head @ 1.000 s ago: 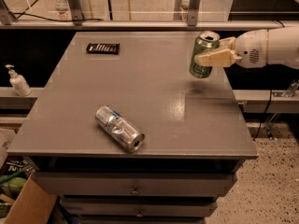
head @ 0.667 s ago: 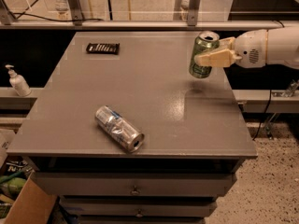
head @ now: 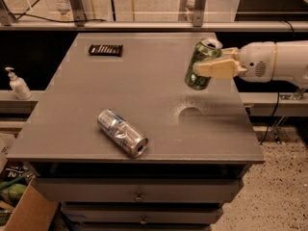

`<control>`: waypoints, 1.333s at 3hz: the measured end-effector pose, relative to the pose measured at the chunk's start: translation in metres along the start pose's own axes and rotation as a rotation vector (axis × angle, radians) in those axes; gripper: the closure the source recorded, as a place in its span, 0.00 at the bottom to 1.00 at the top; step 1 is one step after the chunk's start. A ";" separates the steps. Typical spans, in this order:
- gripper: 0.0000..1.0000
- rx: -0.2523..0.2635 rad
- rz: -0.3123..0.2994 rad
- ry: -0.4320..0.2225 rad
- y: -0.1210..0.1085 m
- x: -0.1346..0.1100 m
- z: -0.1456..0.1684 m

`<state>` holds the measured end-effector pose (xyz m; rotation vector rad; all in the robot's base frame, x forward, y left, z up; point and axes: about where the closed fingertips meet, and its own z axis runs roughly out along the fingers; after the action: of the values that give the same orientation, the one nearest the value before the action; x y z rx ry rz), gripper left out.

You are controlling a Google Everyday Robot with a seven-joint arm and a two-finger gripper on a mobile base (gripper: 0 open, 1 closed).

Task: Move green can near redbull can

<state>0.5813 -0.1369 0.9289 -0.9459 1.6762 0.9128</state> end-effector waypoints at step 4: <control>1.00 -0.336 -0.078 0.125 0.146 0.054 0.080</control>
Offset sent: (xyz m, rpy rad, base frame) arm -0.1200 0.1143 -0.0390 -0.0069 0.0656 0.3278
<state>0.4679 -0.0141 0.8772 -1.3078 1.6049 1.1235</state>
